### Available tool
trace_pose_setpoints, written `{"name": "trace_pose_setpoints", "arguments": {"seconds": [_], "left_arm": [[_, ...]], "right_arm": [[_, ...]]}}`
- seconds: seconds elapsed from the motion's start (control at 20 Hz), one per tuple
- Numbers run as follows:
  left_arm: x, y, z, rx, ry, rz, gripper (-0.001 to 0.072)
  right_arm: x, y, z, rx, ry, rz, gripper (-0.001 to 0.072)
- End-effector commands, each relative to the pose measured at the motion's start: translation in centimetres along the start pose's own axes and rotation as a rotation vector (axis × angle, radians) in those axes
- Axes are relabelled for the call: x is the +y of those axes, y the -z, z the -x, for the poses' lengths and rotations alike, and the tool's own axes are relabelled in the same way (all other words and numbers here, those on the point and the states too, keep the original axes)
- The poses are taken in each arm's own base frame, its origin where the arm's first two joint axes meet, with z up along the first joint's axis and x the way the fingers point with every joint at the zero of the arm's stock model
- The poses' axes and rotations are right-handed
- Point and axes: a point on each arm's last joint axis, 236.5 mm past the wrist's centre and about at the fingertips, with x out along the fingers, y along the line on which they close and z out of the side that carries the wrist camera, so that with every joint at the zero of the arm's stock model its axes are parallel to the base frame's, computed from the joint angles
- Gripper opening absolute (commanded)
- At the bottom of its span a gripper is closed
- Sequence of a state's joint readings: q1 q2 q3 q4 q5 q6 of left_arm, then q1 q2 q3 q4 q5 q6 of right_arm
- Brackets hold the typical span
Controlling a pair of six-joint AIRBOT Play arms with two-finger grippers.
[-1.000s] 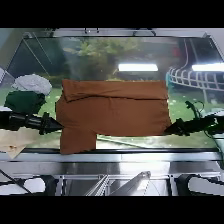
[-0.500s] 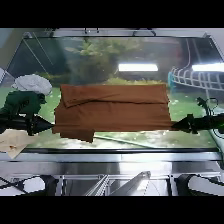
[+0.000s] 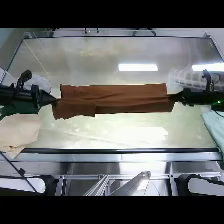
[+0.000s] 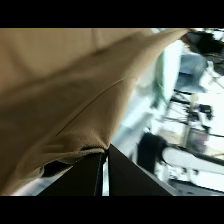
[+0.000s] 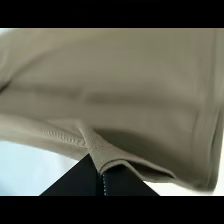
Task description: Fold the shirts.
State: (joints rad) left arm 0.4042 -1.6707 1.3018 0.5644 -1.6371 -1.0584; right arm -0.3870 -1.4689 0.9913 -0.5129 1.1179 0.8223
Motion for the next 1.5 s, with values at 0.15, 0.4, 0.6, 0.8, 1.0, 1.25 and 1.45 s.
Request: {"name": "trace_pose_setpoints", "arguments": {"seconds": [0.15,0.4,0.6,0.8,1.0,1.25,1.45], "left_arm": [[3.3,-10.9,-2.8,-0.041,-0.104,-0.085,0.0024],[6.5,-13.3,-3.7,-0.025,-0.124,-0.084,0.0251],[2.8,-15.0,-1.2,-0.103,-0.126,-0.168,0.029],[0.1,-14.8,1.6,-0.163,-0.146,-0.205,0.0289],[-0.3,-12.9,-0.3,-0.117,-0.133,-0.189,0.0286],[-2.4,-11.3,-6.6,-0.003,-0.113,-0.274,0.0021],[-3.8,-9.8,-15.1,0.089,-0.127,-0.334,0.0006]], "right_arm": [[-4.9,-5.5,-5.9,-0.101,0.135,0.03,0.0026],[-7.1,-3.2,-8.9,-0.017,0.139,0.044,0.0026],[-5.5,-3.4,-5.1,0.078,0.149,0.128,0.0442],[-9.7,-5.9,-0.7,0.025,0.258,-0.017,0.0542],[-9.8,-3.8,-3.6,0.082,0.114,-0.13,0.0541],[-6.3,-2.2,-9.1,0.128,-0.024,-0.149,0.0467],[-4.3,-1.8,-11.1,0.137,-0.071,-0.14,0.0024]]}}
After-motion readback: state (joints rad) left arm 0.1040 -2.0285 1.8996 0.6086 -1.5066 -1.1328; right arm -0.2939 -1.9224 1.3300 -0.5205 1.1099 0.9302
